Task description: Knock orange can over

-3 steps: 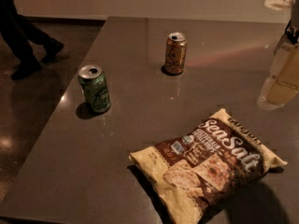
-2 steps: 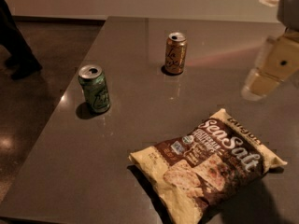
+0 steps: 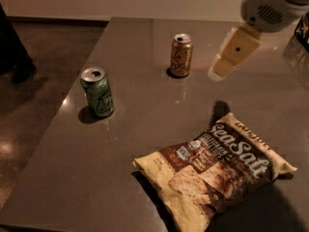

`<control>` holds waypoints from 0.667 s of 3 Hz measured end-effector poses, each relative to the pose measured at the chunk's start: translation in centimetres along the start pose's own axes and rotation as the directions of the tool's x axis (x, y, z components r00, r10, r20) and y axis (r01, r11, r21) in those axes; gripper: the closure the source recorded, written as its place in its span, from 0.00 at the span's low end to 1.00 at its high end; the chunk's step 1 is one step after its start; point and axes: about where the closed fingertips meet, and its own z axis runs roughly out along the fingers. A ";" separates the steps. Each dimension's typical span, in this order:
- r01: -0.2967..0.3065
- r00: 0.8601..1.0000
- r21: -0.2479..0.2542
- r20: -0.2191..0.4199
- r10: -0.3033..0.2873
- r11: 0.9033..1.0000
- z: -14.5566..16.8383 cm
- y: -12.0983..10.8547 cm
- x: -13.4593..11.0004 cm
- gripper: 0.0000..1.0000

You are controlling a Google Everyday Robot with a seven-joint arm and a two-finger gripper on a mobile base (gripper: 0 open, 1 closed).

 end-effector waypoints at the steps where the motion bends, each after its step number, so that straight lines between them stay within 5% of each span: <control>1: -0.099 0.995 -0.014 0.017 0.099 0.995 4.3 -1.9 -1.0 0.00; 2: -0.176 0.984 -0.033 0.034 0.177 0.984 8.0 -3.0 -2.1 0.00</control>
Offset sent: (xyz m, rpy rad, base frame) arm 0.1162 0.0272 -0.0721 0.2201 0.0615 -0.1828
